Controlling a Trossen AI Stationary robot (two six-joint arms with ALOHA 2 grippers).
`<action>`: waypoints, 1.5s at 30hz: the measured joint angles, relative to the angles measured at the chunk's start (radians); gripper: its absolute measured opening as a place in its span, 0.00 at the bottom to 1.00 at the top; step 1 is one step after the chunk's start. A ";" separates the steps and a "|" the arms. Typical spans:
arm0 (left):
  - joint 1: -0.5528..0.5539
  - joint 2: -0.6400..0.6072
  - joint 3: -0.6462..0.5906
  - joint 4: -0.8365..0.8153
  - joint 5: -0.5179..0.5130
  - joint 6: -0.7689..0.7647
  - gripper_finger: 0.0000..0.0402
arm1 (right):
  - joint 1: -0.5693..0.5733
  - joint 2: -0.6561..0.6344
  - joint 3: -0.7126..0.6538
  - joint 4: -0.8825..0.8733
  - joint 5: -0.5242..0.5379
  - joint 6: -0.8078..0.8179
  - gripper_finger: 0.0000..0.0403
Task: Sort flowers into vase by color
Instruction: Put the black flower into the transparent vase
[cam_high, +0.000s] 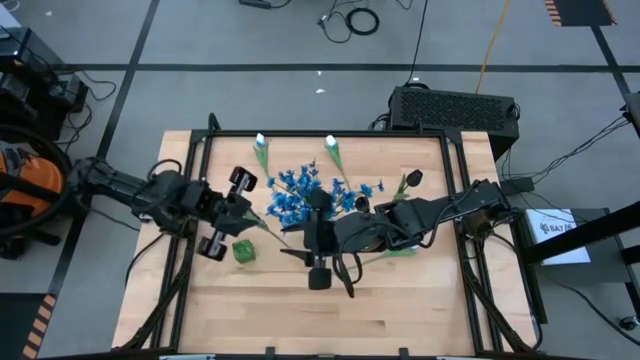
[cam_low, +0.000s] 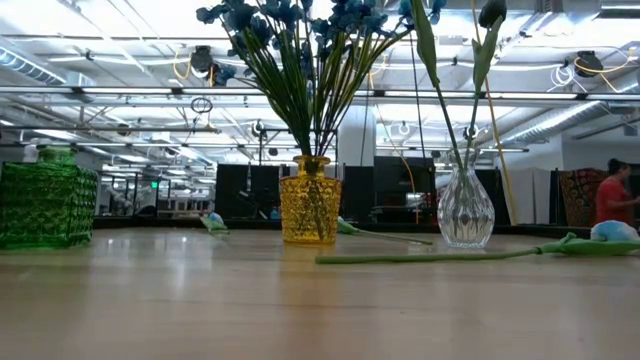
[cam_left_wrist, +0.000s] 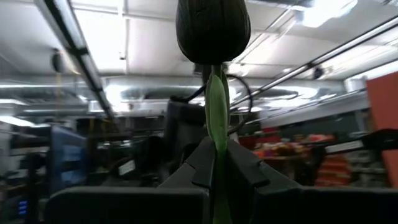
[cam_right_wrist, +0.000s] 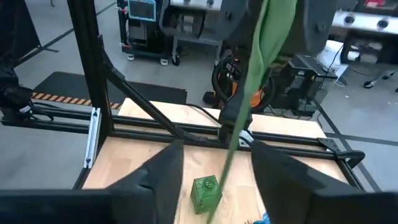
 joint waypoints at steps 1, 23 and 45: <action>-0.007 0.004 0.000 0.001 -0.018 0.016 0.06 | 0.000 0.002 0.000 0.003 0.000 0.000 0.47; -0.044 0.024 0.000 0.008 -0.035 0.122 0.06 | -0.034 0.029 -0.001 0.088 -0.001 0.003 0.48; -0.044 0.024 0.000 -0.029 -0.089 0.177 0.18 | -0.033 0.029 -0.001 0.059 -0.002 0.003 0.01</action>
